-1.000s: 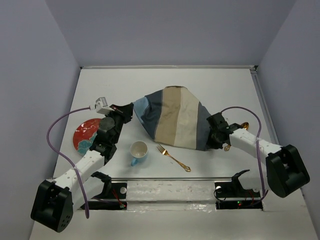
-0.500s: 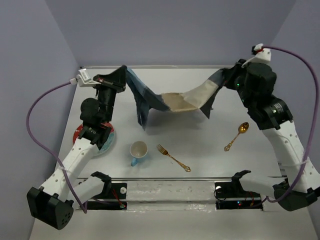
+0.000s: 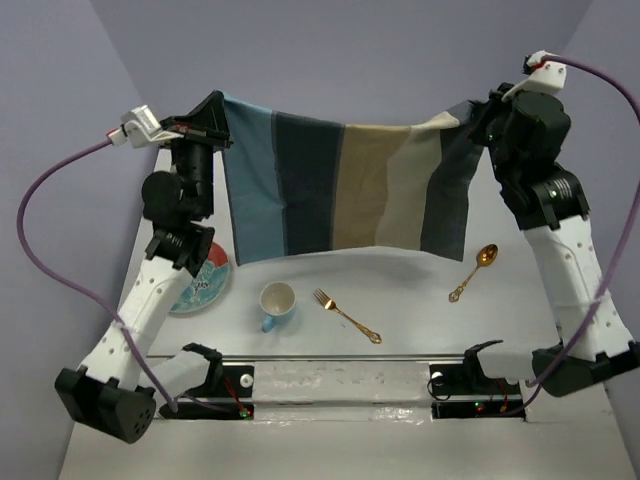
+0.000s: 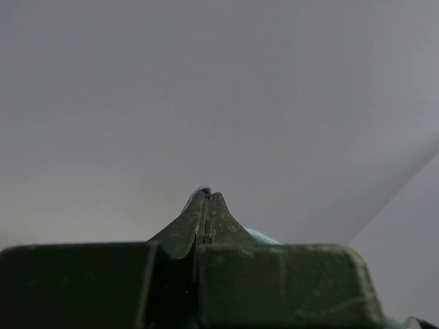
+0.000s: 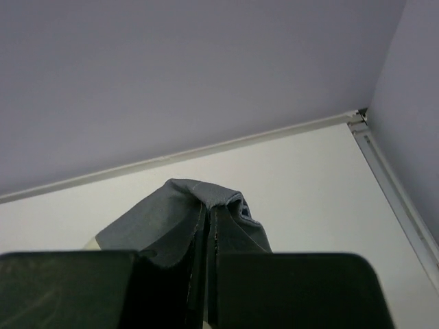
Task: Set the dinner table for one person
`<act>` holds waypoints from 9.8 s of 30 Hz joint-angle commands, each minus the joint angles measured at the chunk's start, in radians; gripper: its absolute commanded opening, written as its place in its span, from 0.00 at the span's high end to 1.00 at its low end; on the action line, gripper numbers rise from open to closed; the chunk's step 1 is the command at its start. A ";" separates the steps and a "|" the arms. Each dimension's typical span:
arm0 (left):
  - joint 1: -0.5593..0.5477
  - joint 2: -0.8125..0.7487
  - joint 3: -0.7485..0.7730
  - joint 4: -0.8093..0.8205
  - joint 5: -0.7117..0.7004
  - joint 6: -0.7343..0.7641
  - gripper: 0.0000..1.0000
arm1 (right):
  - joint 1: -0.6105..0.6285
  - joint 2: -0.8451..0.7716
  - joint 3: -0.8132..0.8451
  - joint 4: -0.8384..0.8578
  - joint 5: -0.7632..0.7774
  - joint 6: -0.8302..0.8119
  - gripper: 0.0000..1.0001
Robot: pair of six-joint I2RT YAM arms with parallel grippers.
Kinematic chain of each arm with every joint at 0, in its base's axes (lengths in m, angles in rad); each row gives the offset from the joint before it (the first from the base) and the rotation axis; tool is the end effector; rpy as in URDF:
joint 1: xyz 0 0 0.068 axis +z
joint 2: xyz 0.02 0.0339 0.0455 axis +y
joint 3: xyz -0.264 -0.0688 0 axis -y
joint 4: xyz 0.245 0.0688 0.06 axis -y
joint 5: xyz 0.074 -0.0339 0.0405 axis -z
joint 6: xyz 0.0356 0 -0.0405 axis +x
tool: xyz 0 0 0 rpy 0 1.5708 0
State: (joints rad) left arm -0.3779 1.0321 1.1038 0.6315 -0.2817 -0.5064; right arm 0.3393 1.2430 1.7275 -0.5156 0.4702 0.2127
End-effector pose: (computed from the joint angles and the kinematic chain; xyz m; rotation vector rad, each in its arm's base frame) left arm 0.1962 -0.0672 0.4875 -0.3255 0.8615 -0.7006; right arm 0.2218 0.0612 0.5274 0.2624 1.5771 0.0525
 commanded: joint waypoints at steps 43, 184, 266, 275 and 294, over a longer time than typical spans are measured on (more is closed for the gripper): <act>0.347 -0.011 -0.850 -0.050 0.331 -0.311 1.00 | -0.227 0.075 -1.150 0.450 -0.542 0.364 1.00; 0.091 -0.639 -0.366 -0.546 0.131 0.255 0.06 | 0.478 1.213 0.492 0.960 -1.088 0.882 1.00; 0.093 -0.656 -0.384 -0.530 0.223 0.224 0.01 | 0.506 0.236 -0.637 0.356 -0.588 0.148 0.33; 0.093 -0.669 -0.386 -0.532 0.213 0.229 0.01 | 0.718 0.380 -0.545 0.298 -0.475 0.148 0.36; 0.088 -0.685 -0.386 -0.530 0.207 0.229 0.01 | 0.796 0.572 -0.362 0.269 -0.352 0.171 0.93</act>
State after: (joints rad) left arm -0.2863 0.3641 0.7258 0.0555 -0.0658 -0.2790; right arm 1.1042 1.8091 1.2911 -0.2493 0.0662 0.3820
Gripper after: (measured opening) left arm 0.989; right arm 0.274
